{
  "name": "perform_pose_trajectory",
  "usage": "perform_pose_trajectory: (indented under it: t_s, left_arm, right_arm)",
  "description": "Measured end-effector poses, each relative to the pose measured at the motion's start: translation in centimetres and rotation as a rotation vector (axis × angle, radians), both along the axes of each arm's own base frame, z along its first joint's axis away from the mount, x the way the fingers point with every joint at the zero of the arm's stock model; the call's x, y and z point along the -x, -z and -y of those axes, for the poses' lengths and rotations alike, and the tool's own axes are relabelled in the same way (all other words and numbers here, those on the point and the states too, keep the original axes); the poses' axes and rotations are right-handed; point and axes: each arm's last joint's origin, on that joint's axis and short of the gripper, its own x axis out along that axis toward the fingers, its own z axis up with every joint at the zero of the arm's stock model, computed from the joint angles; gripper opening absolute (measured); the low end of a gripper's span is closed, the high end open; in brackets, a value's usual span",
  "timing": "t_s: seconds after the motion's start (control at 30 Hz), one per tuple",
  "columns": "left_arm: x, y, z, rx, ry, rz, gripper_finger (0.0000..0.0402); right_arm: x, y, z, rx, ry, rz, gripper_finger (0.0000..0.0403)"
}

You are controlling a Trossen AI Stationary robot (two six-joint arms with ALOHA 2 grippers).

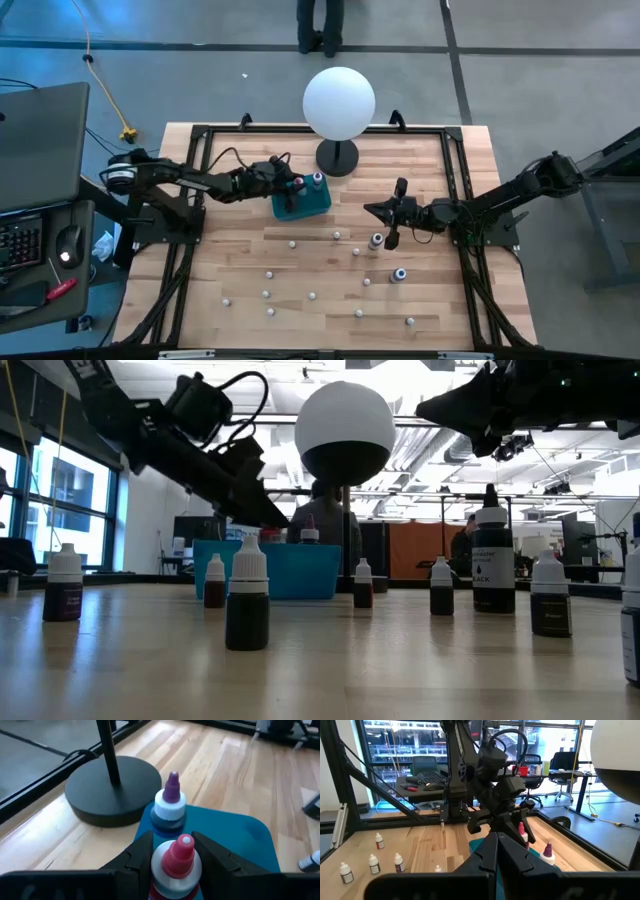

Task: Pick & Place food coloring
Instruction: Put the large pink food coloring bottle into the blue bin

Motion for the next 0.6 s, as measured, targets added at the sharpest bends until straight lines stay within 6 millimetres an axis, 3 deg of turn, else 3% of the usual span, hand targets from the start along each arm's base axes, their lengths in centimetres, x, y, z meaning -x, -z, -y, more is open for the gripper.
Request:
perform_pose_trajectory:
  t_s: [0.27,0.6]
  left_arm:
    - [-0.4,1.2,-1.2,-0.005,-0.002,0.003,0.0115]
    - [-0.6,1.8,-1.4,-0.051,0.022,-0.022,0.0116]
  right_arm:
    - [0.0,0.0,0.0,0.001,0.000,-0.005,0.0001]
    - [0.0,0.0,0.0,0.000,0.000,-0.005,0.0001]
